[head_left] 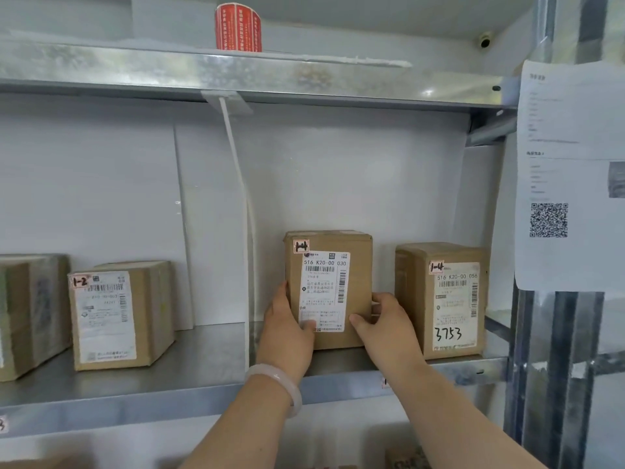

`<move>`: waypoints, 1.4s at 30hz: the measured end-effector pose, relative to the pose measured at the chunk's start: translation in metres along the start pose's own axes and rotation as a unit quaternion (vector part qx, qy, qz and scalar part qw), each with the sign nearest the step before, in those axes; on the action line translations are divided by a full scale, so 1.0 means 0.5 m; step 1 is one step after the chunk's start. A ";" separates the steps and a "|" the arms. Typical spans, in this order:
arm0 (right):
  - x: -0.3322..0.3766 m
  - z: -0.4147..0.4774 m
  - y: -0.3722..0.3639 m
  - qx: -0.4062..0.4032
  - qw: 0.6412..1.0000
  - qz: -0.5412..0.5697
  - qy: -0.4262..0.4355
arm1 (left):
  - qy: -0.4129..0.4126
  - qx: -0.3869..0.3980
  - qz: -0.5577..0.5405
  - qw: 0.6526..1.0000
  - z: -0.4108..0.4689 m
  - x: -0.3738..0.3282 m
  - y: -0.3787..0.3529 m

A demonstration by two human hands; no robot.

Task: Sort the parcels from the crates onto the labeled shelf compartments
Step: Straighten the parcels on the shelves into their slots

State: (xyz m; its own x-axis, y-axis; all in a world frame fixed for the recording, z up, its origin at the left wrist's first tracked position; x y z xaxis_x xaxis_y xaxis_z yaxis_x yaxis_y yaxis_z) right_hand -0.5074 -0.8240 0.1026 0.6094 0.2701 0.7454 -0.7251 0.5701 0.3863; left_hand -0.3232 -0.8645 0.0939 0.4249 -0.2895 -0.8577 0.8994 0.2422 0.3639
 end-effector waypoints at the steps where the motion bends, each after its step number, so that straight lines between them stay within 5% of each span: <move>1: -0.001 0.003 -0.003 -0.003 1.000 0.003 0.001 | 0.003 0.000 0.002 1.000 0.004 0.000 -0.001; 10: 0.013 -0.013 0.023 0.019 0.999 0.034 0.007 | -0.013 0.010 0.025 1.000 -0.018 -0.023 0.010; 18: 0.021 -0.121 0.223 -0.195 0.971 0.053 0.125 | -0.217 -0.017 0.024 0.976 -0.162 -0.106 -0.028; 21: -0.030 -0.100 0.274 -0.235 0.966 0.050 0.091 | -0.192 0.048 -0.010 0.980 -0.158 -0.133 -0.084; 26: -0.096 -0.055 0.283 -0.170 0.985 0.011 0.025 | -0.129 0.104 -0.029 0.986 -0.126 -0.155 -0.162; 31: -0.109 -0.023 0.272 -0.102 0.995 -0.013 0.014 | -0.103 0.124 -0.025 0.987 -0.103 -0.173 -0.215; 42: -0.144 0.048 0.242 -0.100 0.995 0.009 -0.013 | -0.073 0.121 -0.004 0.990 -0.038 -0.176 -0.275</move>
State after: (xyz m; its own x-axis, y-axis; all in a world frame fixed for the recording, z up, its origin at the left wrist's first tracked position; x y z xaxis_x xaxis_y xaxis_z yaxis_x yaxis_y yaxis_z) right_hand -0.6467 -0.7929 0.1089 0.5863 0.2640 0.7658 -0.6561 0.7093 0.2578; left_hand -0.4861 -0.8546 0.1127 0.4113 -0.4257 -0.8060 0.8939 0.0153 0.4480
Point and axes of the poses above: each hand's wrist, its own z-axis towards the middle knuckle, its own y-axis out of the back of the hand, x = y × z, the point moved 6 cm from there along z, towards the middle knuckle, and after that the axes turned 8 degrees about y, right-handed, at the moved point
